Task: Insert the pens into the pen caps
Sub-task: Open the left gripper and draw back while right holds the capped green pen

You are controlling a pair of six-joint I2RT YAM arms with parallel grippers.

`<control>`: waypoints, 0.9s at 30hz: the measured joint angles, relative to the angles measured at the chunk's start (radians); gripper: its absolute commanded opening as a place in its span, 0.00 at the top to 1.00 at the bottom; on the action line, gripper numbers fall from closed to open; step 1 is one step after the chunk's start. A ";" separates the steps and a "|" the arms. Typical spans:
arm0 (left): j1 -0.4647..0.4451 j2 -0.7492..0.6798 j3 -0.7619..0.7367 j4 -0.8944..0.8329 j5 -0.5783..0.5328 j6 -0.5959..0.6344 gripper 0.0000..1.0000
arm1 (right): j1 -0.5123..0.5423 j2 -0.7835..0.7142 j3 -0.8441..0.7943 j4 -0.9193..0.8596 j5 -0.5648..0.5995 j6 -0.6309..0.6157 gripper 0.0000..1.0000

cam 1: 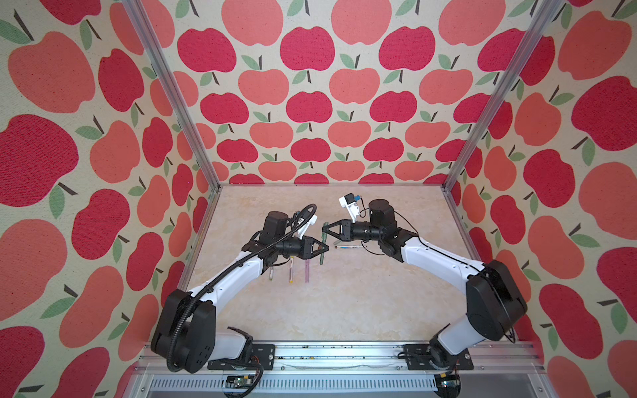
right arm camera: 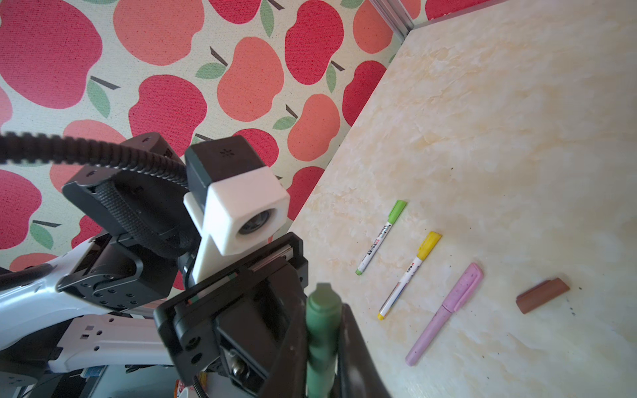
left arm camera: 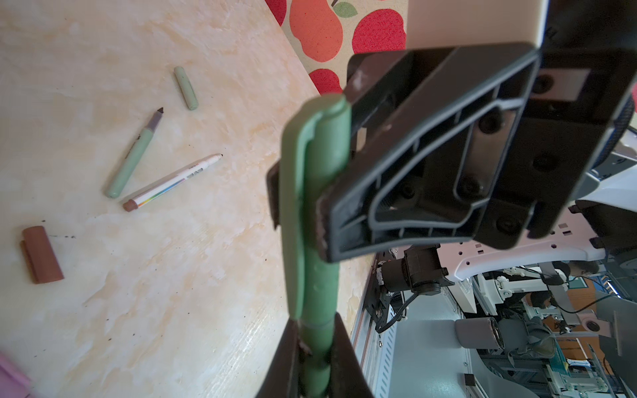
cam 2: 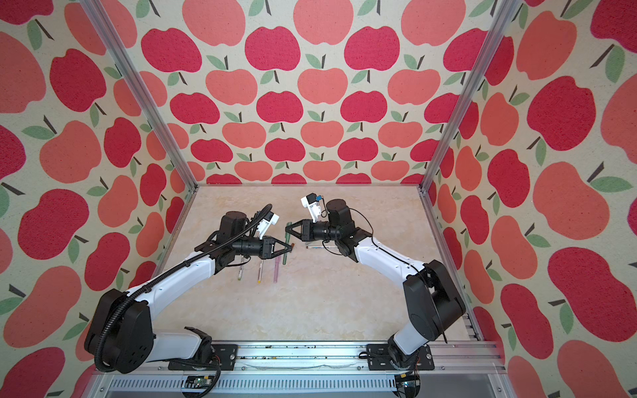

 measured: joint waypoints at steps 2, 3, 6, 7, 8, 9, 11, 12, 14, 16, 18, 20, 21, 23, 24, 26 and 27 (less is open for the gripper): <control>0.004 0.006 0.008 -0.008 -0.002 0.005 1.00 | 0.001 0.007 0.000 0.013 0.005 -0.001 1.00; 0.007 0.010 0.013 -0.013 -0.003 0.008 1.00 | 0.001 0.010 0.000 0.018 0.009 -0.002 1.00; 0.014 0.015 0.033 -0.041 -0.013 0.023 1.00 | 0.005 0.018 -0.002 0.038 0.018 -0.003 1.00; 0.017 0.018 0.043 -0.053 -0.013 0.025 1.00 | 0.006 0.020 -0.003 0.049 0.024 -0.004 1.00; 0.019 0.021 0.051 -0.058 -0.013 0.027 1.00 | 0.006 0.021 -0.003 0.057 0.029 -0.004 1.00; 0.022 0.025 0.057 -0.059 -0.013 0.028 1.00 | 0.006 0.024 -0.003 0.068 0.033 -0.004 1.00; 0.026 0.032 0.068 -0.060 -0.013 0.031 1.00 | 0.008 0.029 -0.006 0.090 0.043 -0.004 1.00; 0.028 0.037 0.071 -0.060 -0.013 0.034 1.00 | 0.008 0.031 -0.009 0.101 0.047 -0.003 1.00; 0.032 0.045 0.077 -0.064 -0.013 0.039 1.00 | 0.011 0.033 -0.019 0.122 0.062 -0.003 1.00; 0.035 0.054 0.088 -0.082 -0.012 0.049 1.00 | 0.014 0.036 -0.029 0.142 0.073 -0.001 1.00; 0.037 0.064 0.100 -0.098 -0.009 0.053 1.00 | 0.015 0.038 -0.037 0.156 0.083 0.003 1.00; 0.037 0.073 0.113 -0.109 -0.008 0.053 1.00 | 0.017 0.038 -0.042 0.168 0.095 0.004 1.00; 0.037 0.077 0.119 -0.114 -0.008 0.053 1.00 | 0.017 0.038 -0.042 0.171 0.099 0.004 1.00; 0.037 0.077 0.120 -0.113 -0.008 0.052 1.00 | 0.017 0.037 -0.042 0.173 0.101 0.004 1.00; 0.037 0.077 0.120 -0.113 -0.008 0.052 1.00 | 0.018 0.037 -0.042 0.172 0.102 0.004 1.00; 0.038 0.077 0.120 -0.111 -0.008 0.049 1.00 | 0.018 0.037 -0.037 0.171 0.102 0.005 1.00; 0.038 0.077 0.120 -0.106 -0.007 0.048 1.00 | 0.018 0.037 -0.032 0.170 0.102 0.006 1.00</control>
